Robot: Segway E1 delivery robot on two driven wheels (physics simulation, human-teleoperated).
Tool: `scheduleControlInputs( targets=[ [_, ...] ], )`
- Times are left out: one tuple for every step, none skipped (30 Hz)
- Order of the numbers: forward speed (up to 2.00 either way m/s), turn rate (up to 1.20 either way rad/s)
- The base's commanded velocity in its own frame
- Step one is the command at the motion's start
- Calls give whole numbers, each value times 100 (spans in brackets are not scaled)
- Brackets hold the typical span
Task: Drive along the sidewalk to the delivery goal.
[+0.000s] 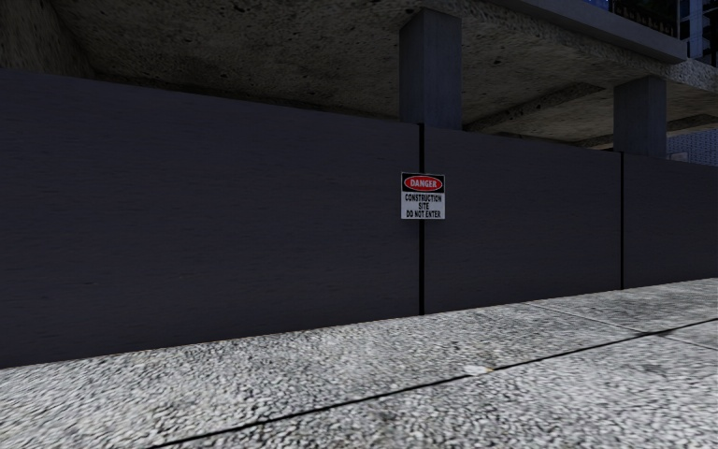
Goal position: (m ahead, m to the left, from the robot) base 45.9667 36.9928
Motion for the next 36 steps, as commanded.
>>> scheduleControlInputs(
  targets=[
    [0, 0],
    [0, 0],
    [0, 0],
    [0, 0],
    [0, 0],
    [0, 0],
    [0, 0],
    [0, 0],
    [0, 0],
    [0, 0],
    [0, 0],
    [0, 0],
    [0, 0],
    [0, 0],
    [0, 0],
    [0, 0],
    [0, 0],
    [0, 0],
    [0, 0],
    [0, 0],
    [0, 0],
    [0, 0],
    [0, 0],
    [0, 0],
    [0, 0],
    [0, 0],
    [0, 0],
    [0, 0],
    [0, 0],
    [0, 0],
    [0, 5],
    [0, 16],
    [17, 30],
    [17, 30],
    [56, 42],
    [77, 46]
  ],
)
